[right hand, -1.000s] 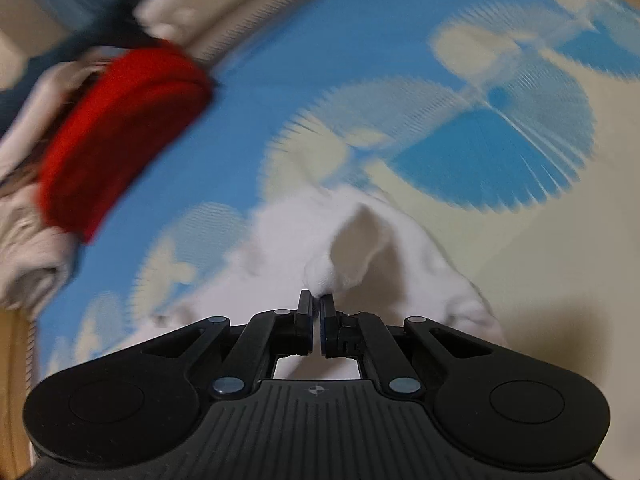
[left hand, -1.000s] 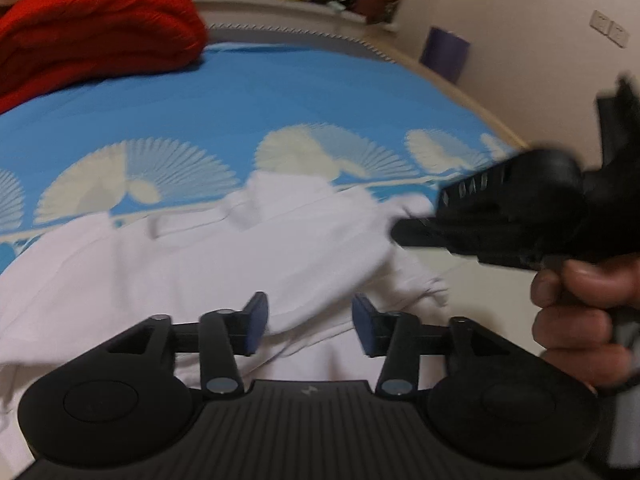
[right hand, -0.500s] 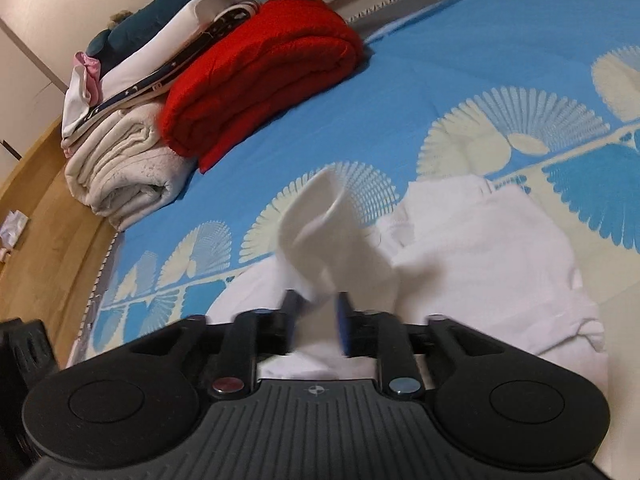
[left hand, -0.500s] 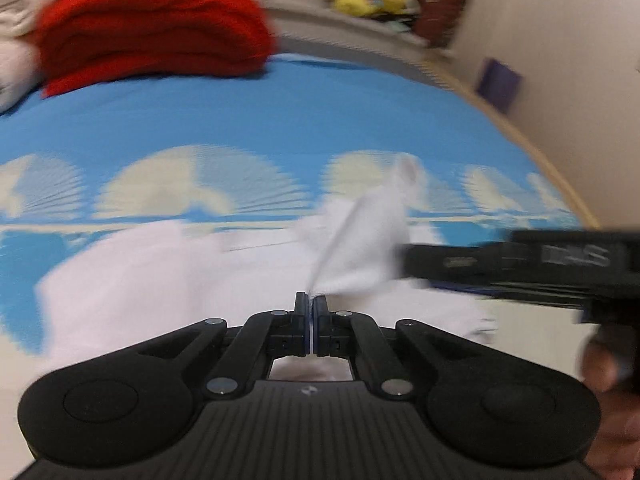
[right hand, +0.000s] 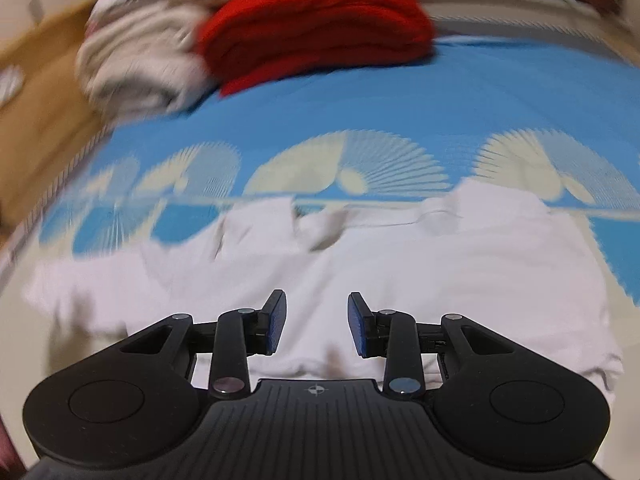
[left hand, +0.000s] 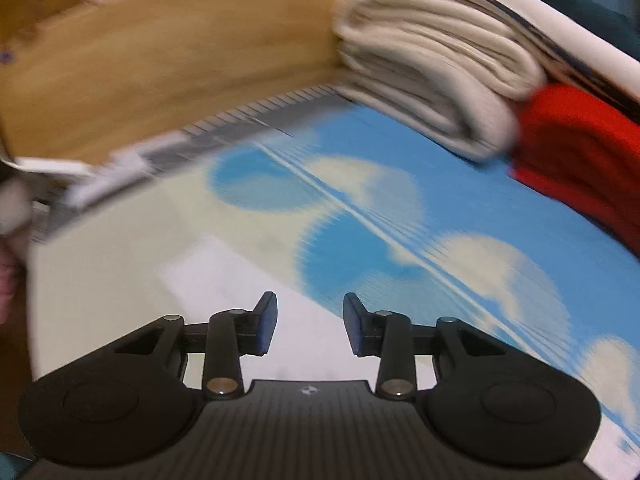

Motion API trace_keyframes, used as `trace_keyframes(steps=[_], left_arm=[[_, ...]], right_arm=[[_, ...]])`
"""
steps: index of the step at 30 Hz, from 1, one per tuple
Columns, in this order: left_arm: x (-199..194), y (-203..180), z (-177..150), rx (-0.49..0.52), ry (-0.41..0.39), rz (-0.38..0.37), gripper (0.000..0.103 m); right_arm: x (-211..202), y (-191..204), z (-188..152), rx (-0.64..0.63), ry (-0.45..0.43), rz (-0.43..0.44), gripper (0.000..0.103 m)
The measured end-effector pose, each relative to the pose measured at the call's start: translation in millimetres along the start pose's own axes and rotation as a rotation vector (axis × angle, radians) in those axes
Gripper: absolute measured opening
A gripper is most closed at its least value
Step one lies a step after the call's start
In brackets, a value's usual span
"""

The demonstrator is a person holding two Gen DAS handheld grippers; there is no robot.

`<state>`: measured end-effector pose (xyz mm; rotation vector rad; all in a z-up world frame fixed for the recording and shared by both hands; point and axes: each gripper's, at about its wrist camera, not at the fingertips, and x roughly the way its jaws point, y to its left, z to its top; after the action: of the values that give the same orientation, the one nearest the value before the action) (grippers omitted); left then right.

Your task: Fold small clothes

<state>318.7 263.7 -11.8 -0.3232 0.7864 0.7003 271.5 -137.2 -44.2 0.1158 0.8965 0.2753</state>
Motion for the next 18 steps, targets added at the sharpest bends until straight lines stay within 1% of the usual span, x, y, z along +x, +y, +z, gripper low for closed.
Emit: trace_keyframes(steps=[2, 5, 8, 11, 12, 14, 16, 18], left_arm=[[0, -10, -8, 0.021, 0.037, -0.057, 0.04], [-3, -25, -19, 0.059, 0.055, -0.117, 0.041], [-7, -31, -26, 0.062, 0.061, -0.142, 0.043], [-4, -27, -24, 0.049, 0.068, -0.138, 0.044], [-1, -24, -22, 0.044, 0.072, -0.135, 0.044], [-2, -20, -20, 0.039, 0.076, -0.127, 0.044], [-3, -17, -18, 0.039, 0.082, -0.127, 0.044], [-3, -16, -17, 0.041, 0.084, -0.131, 0.044]], right_arm=[[12, 21, -7, -0.087, 0.011, -0.004, 0.037], [34, 59, -21, -0.255, 0.017, -0.014, 0.042], [56, 93, -36, -0.421, 0.024, -0.009, 0.044], [79, 116, -53, -0.559, 0.05, -0.039, 0.044], [84, 120, -58, -0.588, 0.049, -0.04, 0.044], [84, 125, -62, -0.623, 0.015, -0.051, 0.044], [82, 127, -59, -0.639, 0.02, -0.051, 0.044], [78, 128, -55, -0.642, 0.027, -0.009, 0.044]])
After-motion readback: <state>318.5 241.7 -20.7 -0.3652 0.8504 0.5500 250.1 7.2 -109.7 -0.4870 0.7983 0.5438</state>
